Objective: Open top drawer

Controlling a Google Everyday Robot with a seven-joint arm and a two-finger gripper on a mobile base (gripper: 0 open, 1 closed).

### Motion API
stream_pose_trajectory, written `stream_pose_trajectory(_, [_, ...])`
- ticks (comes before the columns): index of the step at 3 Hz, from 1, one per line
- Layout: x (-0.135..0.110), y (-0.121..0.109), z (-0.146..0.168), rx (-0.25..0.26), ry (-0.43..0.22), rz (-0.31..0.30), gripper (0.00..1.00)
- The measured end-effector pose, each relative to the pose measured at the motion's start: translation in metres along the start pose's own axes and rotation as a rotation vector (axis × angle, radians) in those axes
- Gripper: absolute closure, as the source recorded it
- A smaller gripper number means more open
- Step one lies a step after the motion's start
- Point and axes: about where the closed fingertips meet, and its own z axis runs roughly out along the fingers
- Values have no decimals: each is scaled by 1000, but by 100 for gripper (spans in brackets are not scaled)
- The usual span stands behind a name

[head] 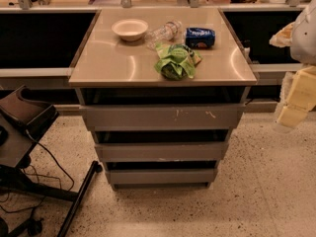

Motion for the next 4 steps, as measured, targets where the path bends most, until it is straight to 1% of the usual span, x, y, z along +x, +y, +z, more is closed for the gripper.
stream_pose_trajectory(2, [-1,1,0,-3,-3,-2,0])
stream_pose_trajectory(3, [3,16,29,-90,-48,24,0])
stream_pose_trajectory(4, [9,62,111,-280,-193,114,0])
